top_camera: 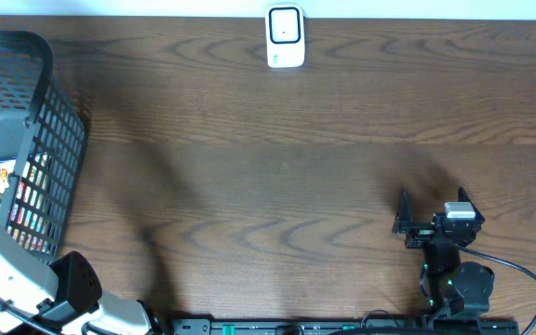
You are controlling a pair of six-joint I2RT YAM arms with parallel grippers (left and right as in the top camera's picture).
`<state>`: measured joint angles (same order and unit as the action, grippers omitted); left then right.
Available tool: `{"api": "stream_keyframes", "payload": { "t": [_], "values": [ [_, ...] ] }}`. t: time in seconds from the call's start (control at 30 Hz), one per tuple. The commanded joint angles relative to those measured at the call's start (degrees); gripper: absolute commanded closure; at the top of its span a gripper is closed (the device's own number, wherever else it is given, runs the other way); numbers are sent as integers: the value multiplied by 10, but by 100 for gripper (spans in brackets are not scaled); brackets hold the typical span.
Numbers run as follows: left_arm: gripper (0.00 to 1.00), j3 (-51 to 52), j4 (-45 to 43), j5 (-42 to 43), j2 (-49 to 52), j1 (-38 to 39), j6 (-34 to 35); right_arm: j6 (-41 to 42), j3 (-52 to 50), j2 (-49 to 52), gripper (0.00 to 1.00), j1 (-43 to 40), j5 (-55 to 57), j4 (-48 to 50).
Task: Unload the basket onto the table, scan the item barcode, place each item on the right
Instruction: 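Reach the left gripper into the basket and grasp the yellow snack bag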
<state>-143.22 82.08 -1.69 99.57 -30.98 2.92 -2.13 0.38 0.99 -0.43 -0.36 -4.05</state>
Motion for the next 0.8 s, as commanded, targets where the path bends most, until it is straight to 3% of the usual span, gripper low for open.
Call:
{"api": "stream_keyframes", "payload": {
  "t": [0.0,0.1,0.3,0.77],
  "values": [
    [3,-3,-5,-55,-5,-16,34,-5,-1,-2,1,6,2,-3],
    [2,19,5,-85,9,-48,73,-5,-1,-2,1,6,2,-3],
    [2,106,20,-85,33,-86,71,-5,-1,-2,1,6,2,-3],
    [2,431,-166,-95,34,-90,11,-5,-1,-2,1,6,2,-3]
  ]
}}
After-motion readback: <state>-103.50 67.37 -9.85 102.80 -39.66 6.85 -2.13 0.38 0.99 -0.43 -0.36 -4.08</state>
